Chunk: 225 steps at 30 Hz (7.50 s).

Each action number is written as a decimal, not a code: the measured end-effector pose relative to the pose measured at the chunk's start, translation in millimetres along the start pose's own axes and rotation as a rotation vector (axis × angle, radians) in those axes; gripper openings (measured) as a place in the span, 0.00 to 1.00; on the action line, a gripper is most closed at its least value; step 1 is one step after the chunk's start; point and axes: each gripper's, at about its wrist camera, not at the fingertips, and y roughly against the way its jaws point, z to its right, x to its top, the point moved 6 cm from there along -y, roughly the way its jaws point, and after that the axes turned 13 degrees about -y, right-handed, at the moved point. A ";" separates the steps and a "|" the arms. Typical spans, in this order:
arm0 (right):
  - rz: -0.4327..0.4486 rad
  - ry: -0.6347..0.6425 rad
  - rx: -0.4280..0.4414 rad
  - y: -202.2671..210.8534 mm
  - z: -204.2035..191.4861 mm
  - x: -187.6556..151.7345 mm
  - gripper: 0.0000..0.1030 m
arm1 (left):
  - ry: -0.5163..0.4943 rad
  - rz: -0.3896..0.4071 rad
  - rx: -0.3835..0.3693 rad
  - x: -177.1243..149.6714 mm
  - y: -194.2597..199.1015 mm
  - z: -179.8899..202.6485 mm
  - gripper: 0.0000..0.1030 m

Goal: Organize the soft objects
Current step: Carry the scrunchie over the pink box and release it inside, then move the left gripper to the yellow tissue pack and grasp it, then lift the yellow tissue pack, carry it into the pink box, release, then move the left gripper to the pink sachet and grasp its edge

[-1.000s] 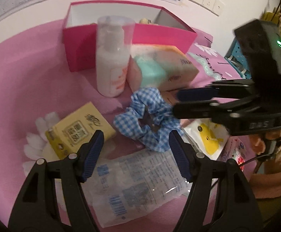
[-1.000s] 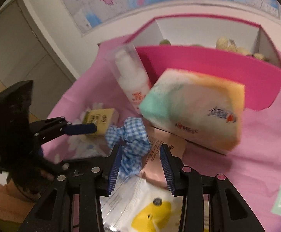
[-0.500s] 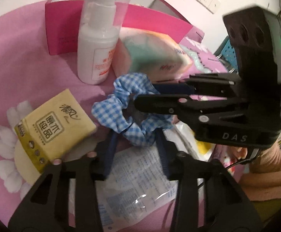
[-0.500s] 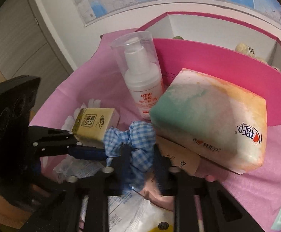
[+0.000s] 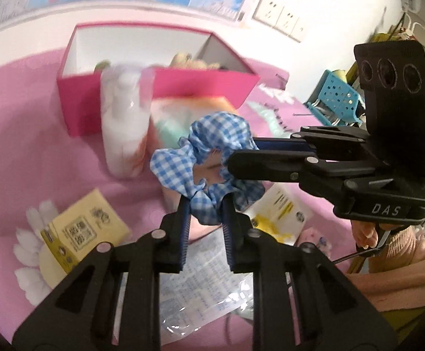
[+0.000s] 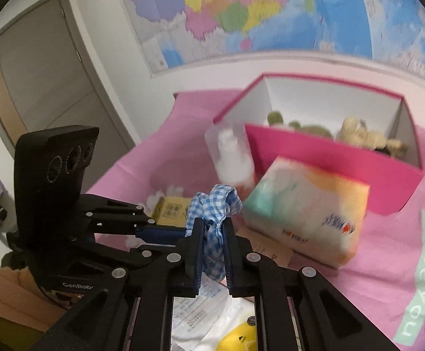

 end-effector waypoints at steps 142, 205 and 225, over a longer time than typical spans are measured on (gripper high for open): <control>-0.051 -0.058 0.027 -10.1 8.4 -7.3 0.35 | 0.083 0.010 0.094 2.4 22.8 -12.0 0.37; 0.053 -0.127 0.003 -67.1 45.6 128.7 0.35 | 0.089 0.015 0.263 127.0 -2.7 -116.2 0.37; 0.056 -0.189 0.005 -51.3 63.0 117.5 0.37 | 0.171 0.058 0.350 109.3 17.9 -138.1 0.37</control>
